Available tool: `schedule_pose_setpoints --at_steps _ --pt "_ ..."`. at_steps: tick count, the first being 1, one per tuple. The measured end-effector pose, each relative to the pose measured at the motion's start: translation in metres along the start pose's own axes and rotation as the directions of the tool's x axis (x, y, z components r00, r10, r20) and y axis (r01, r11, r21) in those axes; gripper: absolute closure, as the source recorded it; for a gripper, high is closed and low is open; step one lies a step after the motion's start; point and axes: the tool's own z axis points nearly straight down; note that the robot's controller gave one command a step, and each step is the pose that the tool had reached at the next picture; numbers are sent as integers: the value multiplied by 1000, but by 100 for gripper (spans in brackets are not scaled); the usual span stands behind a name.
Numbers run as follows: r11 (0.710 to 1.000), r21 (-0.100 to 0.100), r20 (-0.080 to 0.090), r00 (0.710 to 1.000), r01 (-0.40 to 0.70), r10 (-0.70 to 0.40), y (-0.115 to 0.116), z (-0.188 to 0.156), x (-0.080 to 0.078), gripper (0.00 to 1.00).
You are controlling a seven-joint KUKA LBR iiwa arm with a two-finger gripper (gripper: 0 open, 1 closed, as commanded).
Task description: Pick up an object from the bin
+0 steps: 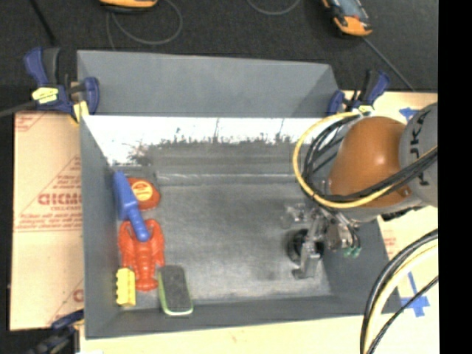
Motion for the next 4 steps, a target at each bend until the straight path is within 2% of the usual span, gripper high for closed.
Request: schedule_pose_setpoints --at_steps 1,2,3,4 --pt "1000 1 7 1000 2 -2 0 -4 -1 0" --pt "997 0 9 997 77 -77 -39 13 0 0" --pt "987 8 27 987 160 -160 -69 63 11 100" --pt "987 9 27 987 160 -161 -69 63 11 100"
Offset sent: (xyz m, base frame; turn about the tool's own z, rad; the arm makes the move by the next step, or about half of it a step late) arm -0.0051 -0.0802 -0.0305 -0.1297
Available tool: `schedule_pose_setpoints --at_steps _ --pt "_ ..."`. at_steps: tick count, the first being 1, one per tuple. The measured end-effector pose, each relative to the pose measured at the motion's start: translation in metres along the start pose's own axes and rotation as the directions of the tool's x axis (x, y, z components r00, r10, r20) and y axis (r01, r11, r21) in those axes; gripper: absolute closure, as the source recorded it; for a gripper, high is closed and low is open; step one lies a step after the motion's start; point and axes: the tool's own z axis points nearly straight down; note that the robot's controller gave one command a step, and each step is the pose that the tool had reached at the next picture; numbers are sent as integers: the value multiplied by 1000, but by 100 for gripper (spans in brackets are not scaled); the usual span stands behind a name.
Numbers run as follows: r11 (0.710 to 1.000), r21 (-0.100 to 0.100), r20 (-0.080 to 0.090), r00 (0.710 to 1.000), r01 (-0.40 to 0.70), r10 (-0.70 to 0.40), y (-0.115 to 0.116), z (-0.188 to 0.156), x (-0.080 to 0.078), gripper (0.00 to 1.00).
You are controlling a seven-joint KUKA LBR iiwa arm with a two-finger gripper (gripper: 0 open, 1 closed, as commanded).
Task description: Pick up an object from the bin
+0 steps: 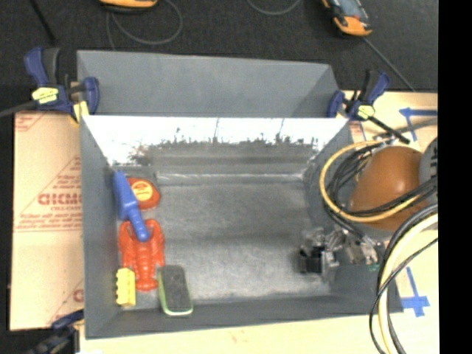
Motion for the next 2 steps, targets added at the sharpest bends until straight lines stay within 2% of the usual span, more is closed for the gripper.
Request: schedule_pose_setpoints --at_steps 1,2 --pt "1000 -7 -22 1000 -19 19 -10 -43 -15 100" --pt "1000 -5 -14 1000 -23 23 -4 -63 -12 100"
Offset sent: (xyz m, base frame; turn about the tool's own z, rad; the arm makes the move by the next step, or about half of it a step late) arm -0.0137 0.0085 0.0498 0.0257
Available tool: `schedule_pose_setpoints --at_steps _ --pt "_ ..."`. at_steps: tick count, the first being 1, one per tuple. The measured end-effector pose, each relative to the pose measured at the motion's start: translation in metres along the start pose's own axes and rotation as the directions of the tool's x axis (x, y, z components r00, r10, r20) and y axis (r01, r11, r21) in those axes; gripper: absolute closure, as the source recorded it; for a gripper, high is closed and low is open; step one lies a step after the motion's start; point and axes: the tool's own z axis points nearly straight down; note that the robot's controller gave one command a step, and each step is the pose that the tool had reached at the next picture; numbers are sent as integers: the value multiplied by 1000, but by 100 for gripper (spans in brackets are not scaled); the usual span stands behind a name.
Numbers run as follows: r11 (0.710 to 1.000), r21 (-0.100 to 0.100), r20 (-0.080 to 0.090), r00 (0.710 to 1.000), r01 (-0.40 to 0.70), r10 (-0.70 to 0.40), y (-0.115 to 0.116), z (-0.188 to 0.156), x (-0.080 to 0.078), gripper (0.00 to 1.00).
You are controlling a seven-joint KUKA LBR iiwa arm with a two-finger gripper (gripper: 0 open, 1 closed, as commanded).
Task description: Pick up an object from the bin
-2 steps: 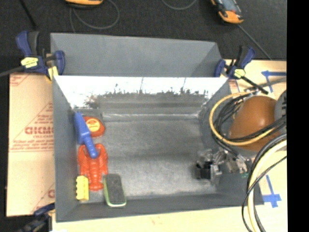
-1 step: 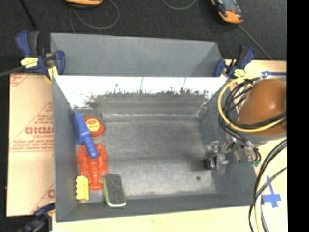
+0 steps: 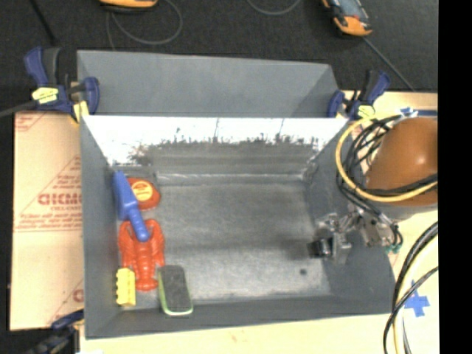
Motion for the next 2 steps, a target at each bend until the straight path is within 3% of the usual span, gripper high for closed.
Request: schedule_pose_setpoints --at_steps 1,2 --pt "1000 -1 -2 1000 9 -9 21 54 18 100" --pt "1000 1 2 1000 11 -11 20 49 16 100"
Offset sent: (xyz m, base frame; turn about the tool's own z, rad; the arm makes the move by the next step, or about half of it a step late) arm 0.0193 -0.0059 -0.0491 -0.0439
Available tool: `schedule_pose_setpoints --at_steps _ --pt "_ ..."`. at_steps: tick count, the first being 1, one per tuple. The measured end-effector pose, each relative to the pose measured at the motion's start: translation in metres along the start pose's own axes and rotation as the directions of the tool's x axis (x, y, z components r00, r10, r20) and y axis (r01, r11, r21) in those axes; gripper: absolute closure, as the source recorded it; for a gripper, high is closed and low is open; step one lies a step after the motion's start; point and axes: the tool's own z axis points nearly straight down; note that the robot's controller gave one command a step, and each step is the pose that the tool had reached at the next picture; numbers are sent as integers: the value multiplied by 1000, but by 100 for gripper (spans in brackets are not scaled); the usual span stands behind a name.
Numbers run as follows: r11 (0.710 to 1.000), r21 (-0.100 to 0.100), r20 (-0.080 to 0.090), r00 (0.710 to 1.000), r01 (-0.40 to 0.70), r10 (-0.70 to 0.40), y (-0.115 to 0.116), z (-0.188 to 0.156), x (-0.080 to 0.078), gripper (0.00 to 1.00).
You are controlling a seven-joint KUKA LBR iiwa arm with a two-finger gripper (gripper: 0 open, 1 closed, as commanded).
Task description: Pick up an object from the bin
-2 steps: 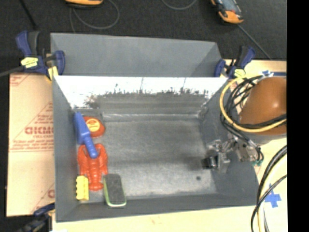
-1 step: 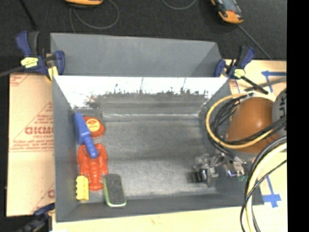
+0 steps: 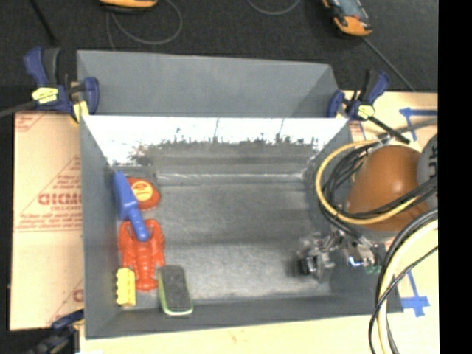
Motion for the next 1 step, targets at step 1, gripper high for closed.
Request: schedule_pose_setpoints --at_steps 1 --pt "1000 -3 -8 1000 24 -24 -20 -127 -11 100"
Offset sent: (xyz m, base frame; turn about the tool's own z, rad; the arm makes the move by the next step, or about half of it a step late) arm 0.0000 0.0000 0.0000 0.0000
